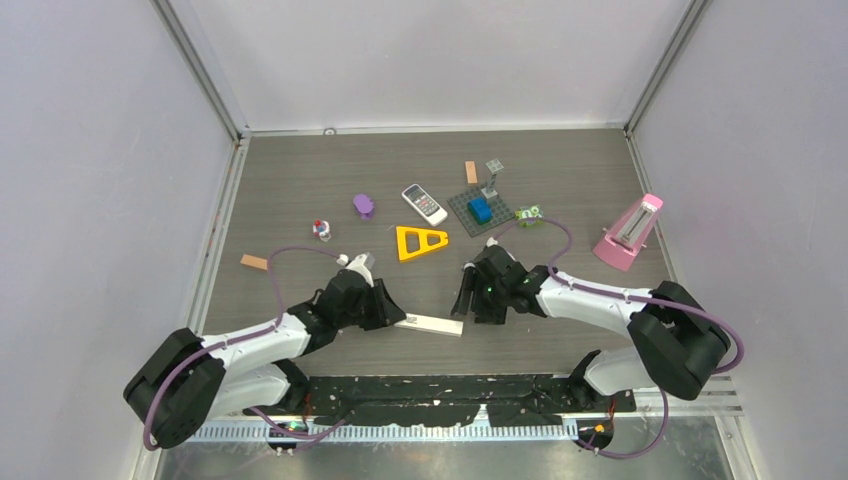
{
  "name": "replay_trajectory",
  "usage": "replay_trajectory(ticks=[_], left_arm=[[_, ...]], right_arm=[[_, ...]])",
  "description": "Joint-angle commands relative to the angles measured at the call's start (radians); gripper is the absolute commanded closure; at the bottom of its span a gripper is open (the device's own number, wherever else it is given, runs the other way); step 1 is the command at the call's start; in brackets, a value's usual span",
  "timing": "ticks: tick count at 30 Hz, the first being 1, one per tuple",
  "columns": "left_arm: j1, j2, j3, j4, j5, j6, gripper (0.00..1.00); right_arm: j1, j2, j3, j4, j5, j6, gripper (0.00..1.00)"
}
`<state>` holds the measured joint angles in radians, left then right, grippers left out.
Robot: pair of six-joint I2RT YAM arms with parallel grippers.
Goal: Load the batteries into the remote control
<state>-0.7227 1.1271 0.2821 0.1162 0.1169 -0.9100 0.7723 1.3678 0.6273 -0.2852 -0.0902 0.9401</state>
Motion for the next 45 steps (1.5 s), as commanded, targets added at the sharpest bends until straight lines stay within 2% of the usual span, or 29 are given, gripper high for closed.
replay_trajectory(ticks=[1,5,10,17,21,27,31,40,45], left_arm=[[-0.023,0.031,-0.032,-0.217,0.038,0.034,0.69],[-0.023,0.033,-0.031,-0.219,0.034,0.032,0.68],[-0.023,0.033,-0.029,-0.222,0.033,0.030,0.68],[-0.021,0.028,-0.028,-0.227,0.026,0.025,0.67],[-0.022,0.028,-0.029,-0.227,0.023,0.020,0.67],[-0.022,0.030,-0.032,-0.227,0.028,0.015,0.67],[-0.023,0.025,-0.036,-0.222,0.036,0.009,0.67],[-0.022,0.004,-0.080,-0.152,0.092,-0.034,0.67],[-0.022,0.000,-0.094,-0.123,0.118,-0.038,0.67]], right_arm=[[-0.003,0.012,-0.005,-0.027,0.017,-0.029,0.36],[-0.002,0.000,-0.022,0.009,-0.040,-0.045,0.38],[-0.002,-0.045,-0.063,0.074,-0.089,-0.038,0.32],[0.007,-0.023,-0.047,0.027,-0.110,-0.086,0.32],[0.026,0.015,-0.029,-0.009,-0.111,-0.107,0.41],[0.031,0.042,-0.039,-0.002,-0.100,-0.087,0.62],[0.034,0.055,-0.042,0.001,-0.094,-0.078,0.69],[0.067,0.114,-0.050,0.077,-0.088,-0.046,0.71],[0.114,0.161,-0.009,0.084,-0.063,-0.024,0.68]])
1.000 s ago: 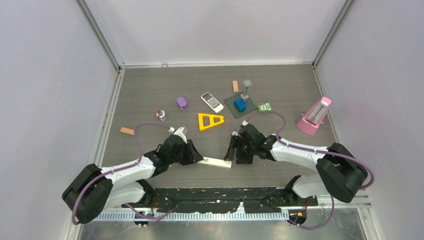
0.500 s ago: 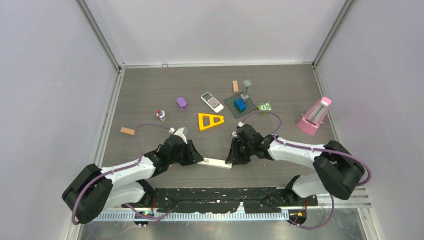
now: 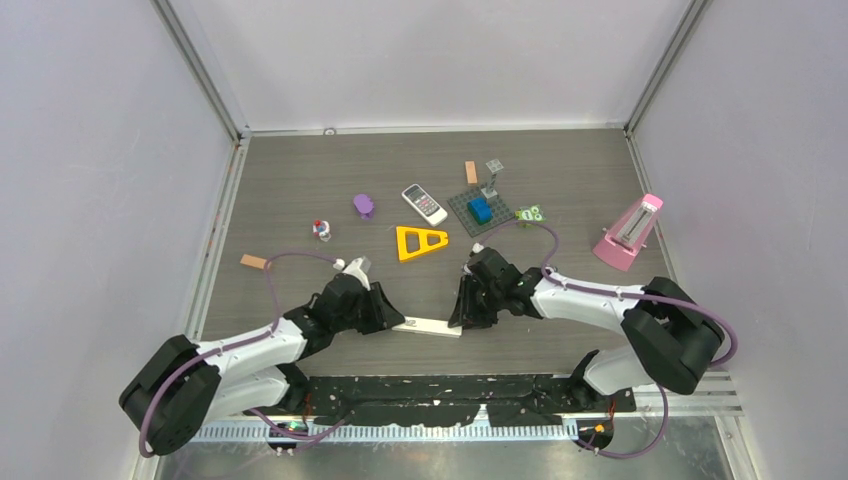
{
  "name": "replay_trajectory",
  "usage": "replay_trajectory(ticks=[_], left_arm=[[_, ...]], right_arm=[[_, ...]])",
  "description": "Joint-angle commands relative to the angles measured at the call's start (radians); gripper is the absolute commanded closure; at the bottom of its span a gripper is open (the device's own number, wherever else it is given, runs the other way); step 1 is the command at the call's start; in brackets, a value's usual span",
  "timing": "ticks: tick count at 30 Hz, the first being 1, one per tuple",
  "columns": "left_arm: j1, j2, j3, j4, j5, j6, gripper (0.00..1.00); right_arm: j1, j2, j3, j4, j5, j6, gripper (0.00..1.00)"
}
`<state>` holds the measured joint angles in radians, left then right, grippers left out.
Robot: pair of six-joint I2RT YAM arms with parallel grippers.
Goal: Load the batteries into the remote control
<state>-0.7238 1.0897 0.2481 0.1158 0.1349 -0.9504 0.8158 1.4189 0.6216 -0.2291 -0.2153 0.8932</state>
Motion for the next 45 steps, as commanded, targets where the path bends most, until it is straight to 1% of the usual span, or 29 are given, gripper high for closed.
replay_trajectory(ticks=[1,8,10,15,18,23,26,30,34,38,40,41,45], left_arm=[[-0.021,0.038,-0.063,-0.092,0.110,0.002,0.67],[-0.022,0.079,-0.098,0.064,0.189,-0.019,0.67],[-0.021,0.089,-0.099,0.076,0.193,-0.022,0.72],[-0.022,0.095,-0.107,0.093,0.186,-0.019,0.91],[-0.022,0.102,-0.116,0.106,0.179,-0.018,1.00],[-0.022,0.119,-0.133,0.143,0.171,-0.022,1.00],[-0.022,0.123,-0.150,0.177,0.160,-0.033,1.00],[-0.022,0.114,-0.175,0.206,0.136,-0.043,1.00],[-0.022,0.090,-0.189,0.199,0.103,-0.043,1.00],[-0.022,0.031,-0.188,0.144,0.059,-0.036,1.00],[-0.021,-0.008,-0.168,0.073,0.040,-0.018,1.00],[-0.022,-0.029,-0.159,0.037,0.030,-0.009,1.00],[-0.022,-0.109,-0.135,-0.075,-0.019,0.015,1.00]], right_arm=[[0.074,0.123,0.000,0.030,0.062,0.023,0.67],[0.113,0.184,0.065,0.013,0.087,0.043,0.64],[0.130,0.209,0.090,-0.001,0.105,0.050,0.63],[0.157,0.246,0.127,-0.009,0.140,0.082,0.61],[0.168,0.270,0.138,-0.007,0.148,0.094,0.59],[0.177,0.295,0.138,0.015,0.146,0.123,0.57],[0.186,0.300,0.140,0.022,0.148,0.137,0.52],[0.191,0.310,0.153,0.014,0.163,0.140,0.49],[0.191,0.303,0.157,0.000,0.185,0.136,0.48],[0.191,0.262,0.159,-0.028,0.211,0.125,0.42],[0.191,0.216,0.162,-0.047,0.212,0.117,0.37],[0.191,0.204,0.165,-0.071,0.246,0.111,0.34],[0.189,0.130,0.165,-0.139,0.300,0.097,0.30]])
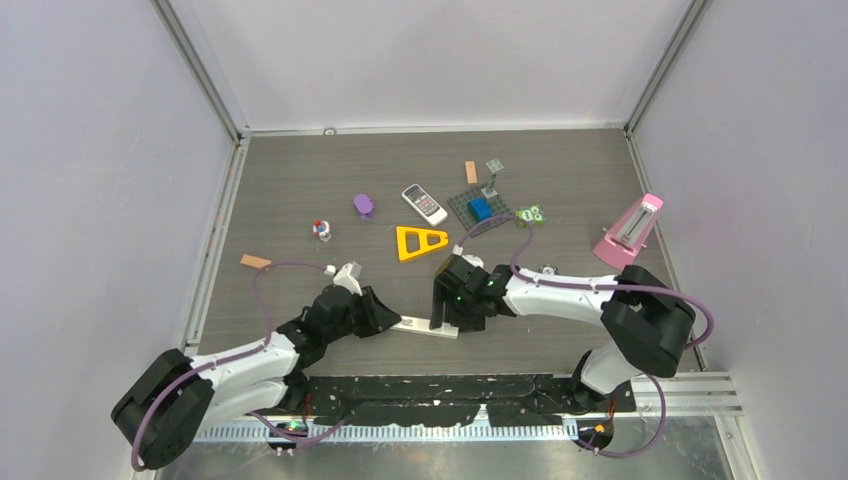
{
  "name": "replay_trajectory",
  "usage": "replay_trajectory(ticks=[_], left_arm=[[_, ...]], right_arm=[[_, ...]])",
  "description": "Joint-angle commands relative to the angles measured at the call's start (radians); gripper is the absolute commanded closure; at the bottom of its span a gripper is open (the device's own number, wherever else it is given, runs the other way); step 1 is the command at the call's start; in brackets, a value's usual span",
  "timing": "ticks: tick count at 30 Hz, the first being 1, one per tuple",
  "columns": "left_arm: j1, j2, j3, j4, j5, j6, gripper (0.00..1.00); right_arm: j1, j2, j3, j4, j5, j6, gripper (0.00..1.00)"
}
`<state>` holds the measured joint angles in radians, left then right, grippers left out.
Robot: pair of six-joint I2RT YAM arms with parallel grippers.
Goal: Load the batteries into the remote control
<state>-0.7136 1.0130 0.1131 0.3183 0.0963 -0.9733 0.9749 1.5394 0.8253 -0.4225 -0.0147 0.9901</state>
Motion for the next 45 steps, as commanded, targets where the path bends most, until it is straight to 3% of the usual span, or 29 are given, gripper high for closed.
replay_trajectory(ticks=[1,7,14,21,33,45], left_arm=[[-0.031,-0.049,0.001,-0.293,0.014,0.042,1.00],[-0.032,-0.111,0.006,-0.358,-0.001,0.045,0.99],[-0.031,-0.113,0.017,-0.381,0.009,0.048,0.99],[-0.032,-0.098,0.025,-0.365,0.026,0.042,1.00],[-0.032,-0.039,0.012,-0.232,0.102,-0.006,1.00],[-0.032,-0.025,-0.051,-0.040,0.167,-0.105,1.00]], right_arm=[[0.030,-0.015,-0.041,0.041,0.109,0.001,0.29],[0.030,-0.091,-0.074,-0.017,0.149,0.007,0.29],[0.031,-0.066,-0.030,-0.058,0.192,-0.029,0.30],[0.049,-0.046,0.022,-0.090,0.209,-0.071,0.45],[0.101,0.070,0.075,-0.090,0.164,-0.015,0.57],[0.131,0.186,0.071,0.046,0.033,0.211,0.62]])
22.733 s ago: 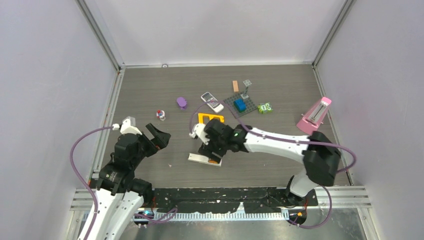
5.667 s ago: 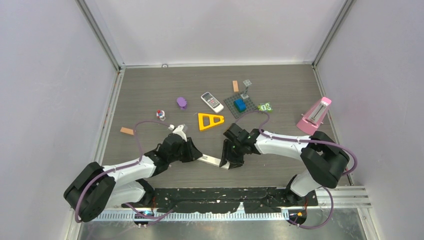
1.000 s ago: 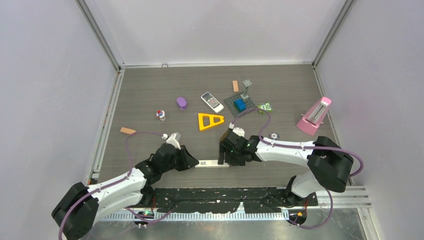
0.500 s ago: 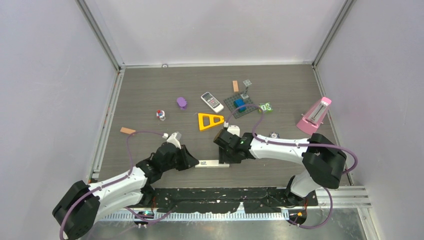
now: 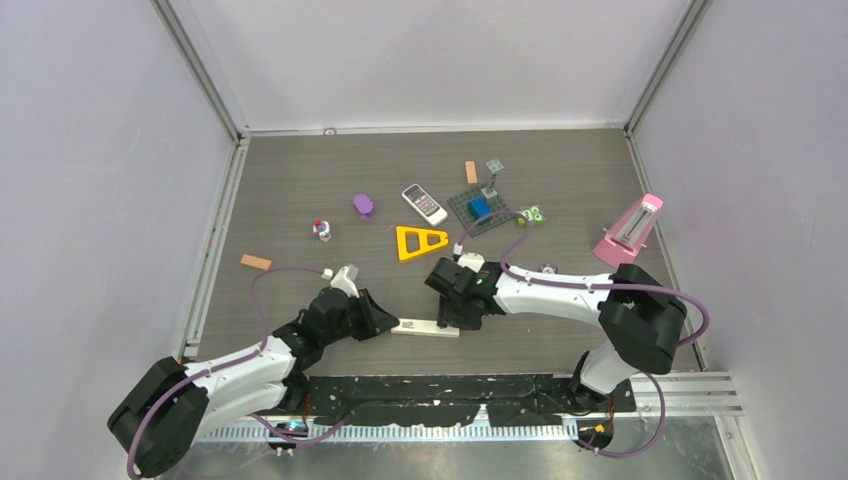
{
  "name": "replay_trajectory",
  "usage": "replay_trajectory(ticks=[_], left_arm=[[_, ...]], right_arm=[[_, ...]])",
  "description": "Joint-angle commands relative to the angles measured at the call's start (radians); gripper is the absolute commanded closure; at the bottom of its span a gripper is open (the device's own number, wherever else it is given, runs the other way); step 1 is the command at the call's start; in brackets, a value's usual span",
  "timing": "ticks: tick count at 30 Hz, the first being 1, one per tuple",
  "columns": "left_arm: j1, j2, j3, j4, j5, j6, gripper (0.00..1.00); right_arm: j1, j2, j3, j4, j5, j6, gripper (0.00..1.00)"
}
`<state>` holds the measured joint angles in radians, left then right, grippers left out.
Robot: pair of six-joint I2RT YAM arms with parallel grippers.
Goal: Load the batteries into the remote control
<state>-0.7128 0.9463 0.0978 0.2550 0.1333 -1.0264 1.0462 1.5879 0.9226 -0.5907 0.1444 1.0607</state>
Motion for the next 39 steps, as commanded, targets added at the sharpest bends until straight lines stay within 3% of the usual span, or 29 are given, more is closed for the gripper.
replay_trajectory(ticks=[1,8,14,17,24,28,33,39], left_arm=[[-0.033,0.038,-0.036,0.029,0.136,-0.057,1.00],[-0.033,0.043,-0.049,0.066,0.156,-0.062,1.00],[-0.033,-0.016,0.012,-0.121,0.073,0.004,0.98],[-0.032,-0.071,0.075,-0.267,-0.011,0.051,0.78],[-0.030,-0.134,0.282,-0.533,-0.155,0.175,0.40],[-0.030,-0.130,0.392,-0.652,-0.214,0.233,0.25],[-0.029,-0.151,0.503,-0.788,-0.270,0.278,0.01],[-0.024,-0.233,0.620,-1.004,-0.427,0.253,0.00]], right_arm=[[0.068,0.151,-0.029,0.236,-0.127,0.166,0.62],[0.075,0.186,-0.059,0.320,-0.188,0.230,0.61],[0.066,0.116,-0.061,0.237,-0.076,0.178,0.46],[0.060,0.059,-0.073,0.207,-0.011,0.140,0.32],[0.057,-0.145,-0.057,0.106,0.122,0.003,0.16],[0.054,-0.242,-0.043,0.105,0.138,-0.198,0.10],[0.056,-0.265,-0.010,0.171,-0.028,-0.624,0.09],[0.064,-0.149,0.055,0.142,-0.147,-0.995,0.11]])
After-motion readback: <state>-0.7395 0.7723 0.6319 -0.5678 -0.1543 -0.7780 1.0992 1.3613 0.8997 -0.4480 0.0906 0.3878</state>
